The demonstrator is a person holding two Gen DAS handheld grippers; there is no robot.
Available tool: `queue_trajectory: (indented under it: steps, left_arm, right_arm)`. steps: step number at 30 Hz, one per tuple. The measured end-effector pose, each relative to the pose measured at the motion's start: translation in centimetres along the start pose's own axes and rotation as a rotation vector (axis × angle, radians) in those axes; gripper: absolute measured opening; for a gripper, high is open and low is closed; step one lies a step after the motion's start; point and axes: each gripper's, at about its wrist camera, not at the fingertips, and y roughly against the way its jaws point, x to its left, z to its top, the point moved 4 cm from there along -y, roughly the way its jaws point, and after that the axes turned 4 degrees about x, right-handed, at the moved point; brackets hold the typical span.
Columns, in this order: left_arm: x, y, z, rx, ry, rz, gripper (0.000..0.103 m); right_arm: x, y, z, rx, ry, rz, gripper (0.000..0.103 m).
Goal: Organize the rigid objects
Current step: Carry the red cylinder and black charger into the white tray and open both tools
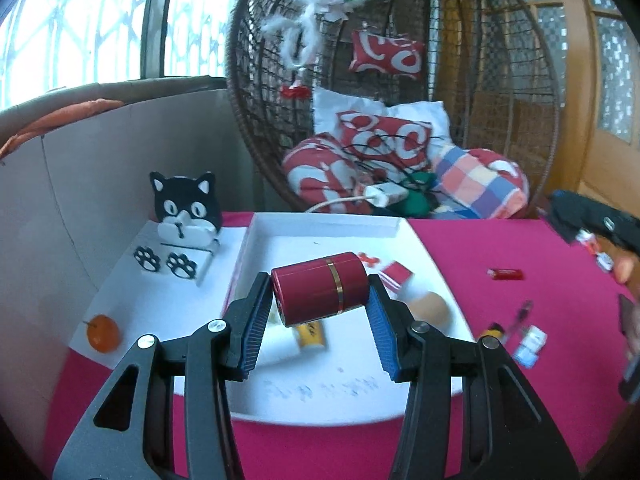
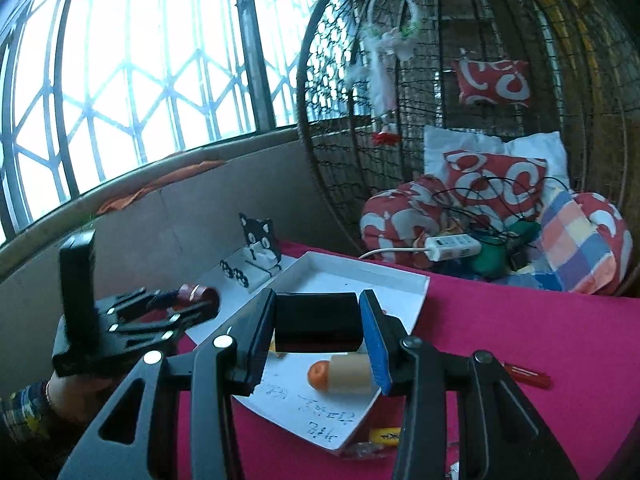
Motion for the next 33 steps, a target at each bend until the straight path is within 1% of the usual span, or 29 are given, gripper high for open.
queue_trajectory:
  steps: [10,14,16,17,19,21,26,30,33]
  left_arm:
    - [1.0,-3.9,1.1,0.050,0.022,0.055,0.047]
    - [1.8,-6.7,2.2,0.088,0.043,0.065,0.047]
    - [2.2,-7.8,2.7,0.102,0.045,0.068,0.047]
    - [2.5,-8.8,3.0,0.122,0.048,0.060,0.047]
    - [3.0,-9.9,3.4,0.138,0.051,0.070,0.047]
    - [2.9,-10.6,3.6,0.146,0.038,0.083,0.047]
    - [2.2,-12.6,3.2,0.188,0.014,0.081,0.047]
    - [2.2,-14.9,2.8,0.240,0.002,0.085,0.047]
    - [2.0,-15.7,3.0,0.255,0.004,0.086,0.047]
  right_arm:
    - [2.1,-3.9,0.8,0.051,0.044,0.031,0.042]
    - [2.8,-6.3,0.7,0.090,0.048,0.037,0.042]
    - [3.2,-7.6,0.1,0.116,0.066,0.026,0.042]
    - [3.4,-8.2,-0.2,0.126,0.072,0.023,0.042]
    - [3.5,-9.6,-1.0,0.157,0.072,0.018,0.042]
    - [3.7,-10.9,-1.8,0.180,0.079,0.009,0.042]
    - [3.7,-13.4,-3.8,0.234,0.107,-0.030,0.042]
    - [3.6,-14.9,-5.3,0.267,0.111,-0.045,0.042]
    - [3.8,-15.5,-5.8,0.270,0.123,-0.054,0.042]
